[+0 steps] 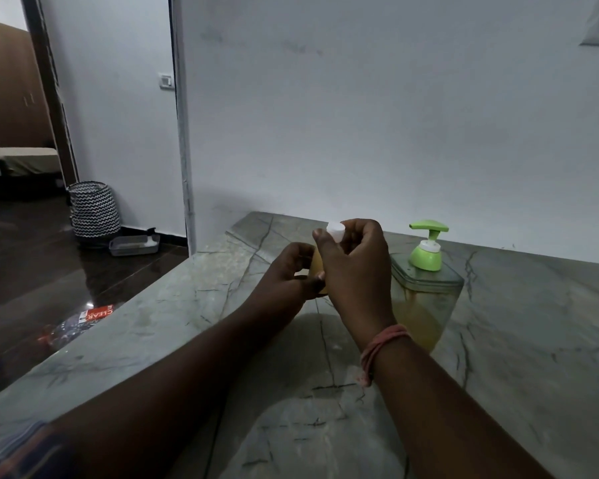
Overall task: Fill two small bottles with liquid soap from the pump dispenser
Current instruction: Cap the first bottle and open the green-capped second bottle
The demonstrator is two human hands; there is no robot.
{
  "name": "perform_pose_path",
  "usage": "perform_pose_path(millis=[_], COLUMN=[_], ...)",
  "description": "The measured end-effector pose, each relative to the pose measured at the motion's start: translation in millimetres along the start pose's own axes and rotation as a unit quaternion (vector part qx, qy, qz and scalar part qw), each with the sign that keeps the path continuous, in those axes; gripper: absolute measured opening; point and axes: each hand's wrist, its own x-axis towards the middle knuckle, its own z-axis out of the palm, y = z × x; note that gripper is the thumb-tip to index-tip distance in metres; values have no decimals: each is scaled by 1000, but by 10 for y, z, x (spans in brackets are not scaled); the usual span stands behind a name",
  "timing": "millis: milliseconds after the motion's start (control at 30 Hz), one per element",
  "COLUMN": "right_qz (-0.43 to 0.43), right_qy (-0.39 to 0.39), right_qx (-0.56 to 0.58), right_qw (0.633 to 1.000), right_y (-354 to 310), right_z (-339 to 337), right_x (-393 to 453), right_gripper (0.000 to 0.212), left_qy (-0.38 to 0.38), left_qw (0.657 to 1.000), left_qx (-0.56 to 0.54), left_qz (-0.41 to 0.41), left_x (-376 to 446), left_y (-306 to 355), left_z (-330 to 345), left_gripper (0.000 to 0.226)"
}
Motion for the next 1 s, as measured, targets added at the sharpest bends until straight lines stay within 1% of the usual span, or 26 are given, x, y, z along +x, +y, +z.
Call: perform_pose_path(millis=[67,167,233,333,433,567,600,667,767,800,833,867,900,933,1000], right_qz=[4,-16,-31,-20,-22,-15,-10,-1,18,18,9,-6,-17,-16,9], right_qy=[1,-4,-8,-15,-20,-19,-12,-9,-28,-32,-30,-19,-1,18,34], right_qx=[9,-13,-19,-15,-12,38,46,53,40,38,35,31,32,40,62], right_qw=[1000,1000,999,1000,999,999,999,999,999,999,999,999,999,999,997], right_y=[16,37,52,62,62,40,32,24,32,32,30,28,22,12,1], right_z=[6,28,54,69,74,78,77,72,76,73,68,61,52,42,30], right_x=[-27,-73,-97,-115,-145,-183,-183,-174,-165,-162,-160,-155,-149,-145,-139], right_gripper=[28,18,13,24,34,29,32,42,58,59,55,45,35,29,33], left_qy=[-4,-5,0,12,25,49,52,46,20,17,19,25,30,33,38], left_qw=[1000,1000,1000,1000,1000,998,998,998,999,999,999,999,999,998,997], left_qx=[0,0,13,15,10,-25,-35,-41,-29,-29,-29,-32,-40,-51,-66], left_qz=[-1,-3,-6,-10,-12,-19,-17,-11,0,2,2,-1,-7,-15,-21], left_x=[-8,-25,-44,-50,-30,-16,-13,-19,-33,-36,-37,-36,-30,-26,-18], left_y=[1,21,43,60,53,65,73,79,73,72,73,76,81,86,92], left_z=[5,13,21,34,11,-24,-23,-13,13,20,21,19,14,10,2], left_gripper=[34,34,38,41,34,33,34,37,39,40,39,36,33,30,27])
